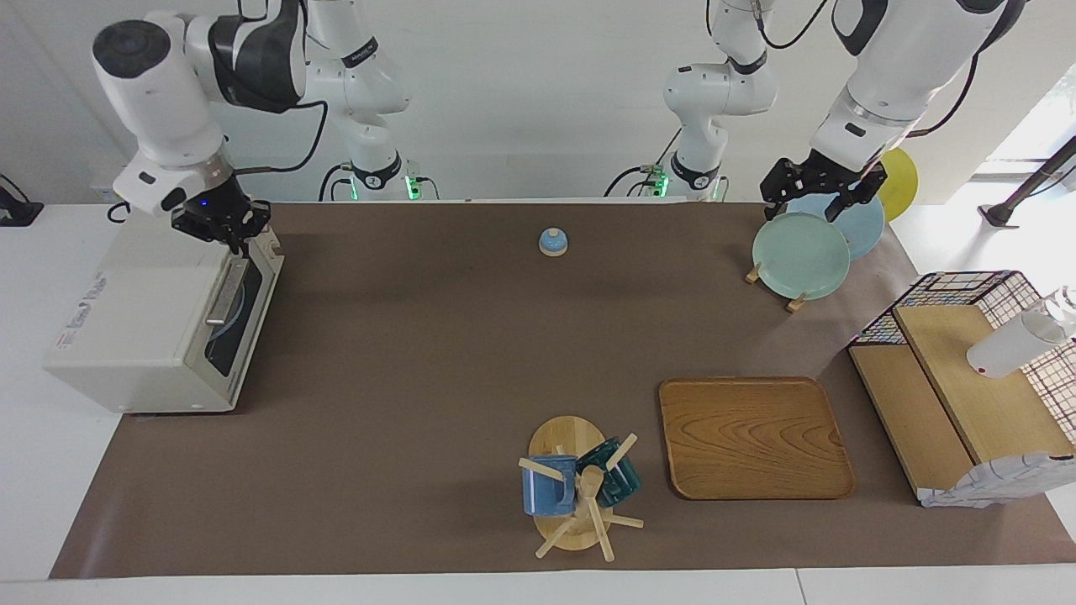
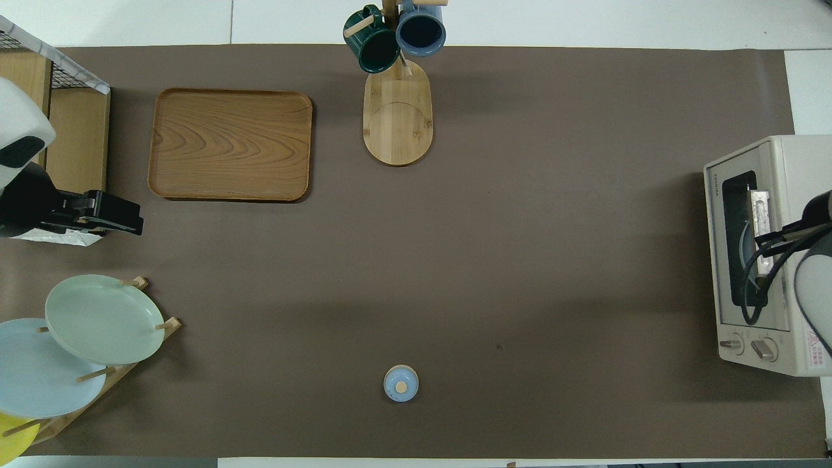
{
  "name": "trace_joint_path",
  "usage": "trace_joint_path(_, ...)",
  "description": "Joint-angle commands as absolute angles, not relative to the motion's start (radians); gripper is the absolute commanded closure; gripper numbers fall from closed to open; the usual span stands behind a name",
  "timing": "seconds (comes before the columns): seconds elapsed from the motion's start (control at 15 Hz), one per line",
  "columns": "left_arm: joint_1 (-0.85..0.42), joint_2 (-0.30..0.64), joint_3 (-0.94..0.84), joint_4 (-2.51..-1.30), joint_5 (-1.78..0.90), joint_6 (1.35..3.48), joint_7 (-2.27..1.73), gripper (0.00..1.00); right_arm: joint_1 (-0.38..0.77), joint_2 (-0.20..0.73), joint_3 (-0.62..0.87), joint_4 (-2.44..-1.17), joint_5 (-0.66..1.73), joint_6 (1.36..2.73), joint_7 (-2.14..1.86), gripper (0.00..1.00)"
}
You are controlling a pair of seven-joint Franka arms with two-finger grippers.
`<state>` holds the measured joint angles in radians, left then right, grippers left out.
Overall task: Put eggplant into oven
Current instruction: 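Push the oven door closed with the right gripper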
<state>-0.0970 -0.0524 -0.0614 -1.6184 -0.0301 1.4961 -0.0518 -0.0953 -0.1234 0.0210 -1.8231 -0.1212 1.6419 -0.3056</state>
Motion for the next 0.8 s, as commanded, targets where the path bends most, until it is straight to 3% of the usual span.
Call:
trace_joint_path(0.0, -0.091, -0.058, -0.063, -1.615, -0.020, 1.493, -0.057, 0.00, -0.097, -0.107, 0.026, -1.769, -0.087, 1.594, -0.299, 0.00)
trace_joint_path(0.73, -0.091, -0.058, -0.063, -1.615, -0.020, 1.491, -0.057, 0.00, -0.104, -0.081, 0.020, -1.697, -0.040, 1.555, -0.238, 0.00)
